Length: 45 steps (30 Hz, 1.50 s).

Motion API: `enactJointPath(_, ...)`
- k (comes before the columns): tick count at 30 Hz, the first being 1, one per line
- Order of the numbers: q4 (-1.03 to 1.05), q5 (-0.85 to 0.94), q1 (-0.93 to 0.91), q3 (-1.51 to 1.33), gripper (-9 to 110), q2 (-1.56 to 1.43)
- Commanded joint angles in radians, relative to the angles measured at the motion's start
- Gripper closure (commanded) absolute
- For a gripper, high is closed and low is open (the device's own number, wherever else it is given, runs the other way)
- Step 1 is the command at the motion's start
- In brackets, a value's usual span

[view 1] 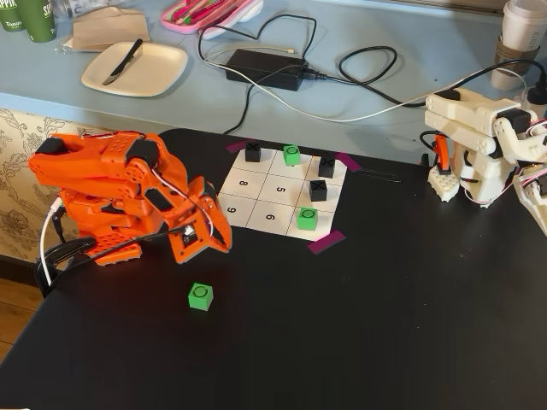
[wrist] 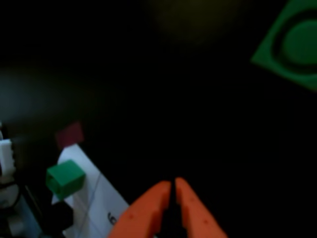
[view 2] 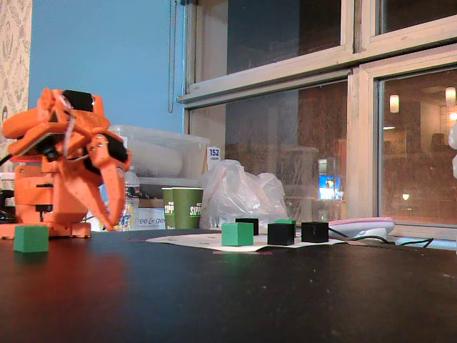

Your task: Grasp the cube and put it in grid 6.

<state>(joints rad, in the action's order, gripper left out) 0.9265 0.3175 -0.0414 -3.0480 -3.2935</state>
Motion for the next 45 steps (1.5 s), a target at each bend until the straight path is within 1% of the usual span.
enactJointPath(1, -0.017, -0.015, -0.02, -0.041, 101, -0.008)
enactJointPath(6, -0.04, -0.146, -0.132, -0.038, 101, -0.006)
enactJointPath(11, -0.049, -0.098, -0.107, -0.043, 101, -0.006)
enactJointPath(12, -0.064, -0.124, -0.11, -0.048, 100, -0.006)
enactJointPath(13, -0.086, -0.146, -0.118, -0.052, 93, -0.006)
enactJointPath(15, -0.1, -0.143, -0.118, -0.058, 101, -0.006)
enactJointPath(18, -0.097, -0.138, -0.11, -0.057, 101, -0.008)
enactJointPath(20, -0.072, -0.095, -0.078, -0.049, 101, -0.008)
enactJointPath(23, -0.038, -0.101, -0.086, 0.014, 101, 0.018)
enactJointPath(25, -0.018, -0.11, -0.097, 0.114, 101, 0.101)
enactJointPath(28, 0.046, -0.138, -0.106, 0.365, 101, 0.321)
enactJointPath(35, 0.416, -0.169, -0.129, 1.074, 101, 0.787)
enactJointPath(38, 0.581, -0.163, -0.141, 1.307, 101, 0.94)
enactJointPath(41, 0.719, -0.15, -0.146, 1.428, 101, 1.034)
enactJointPath(45, 0.781, -0.123, -0.146, 1.436, 101, 1.046)
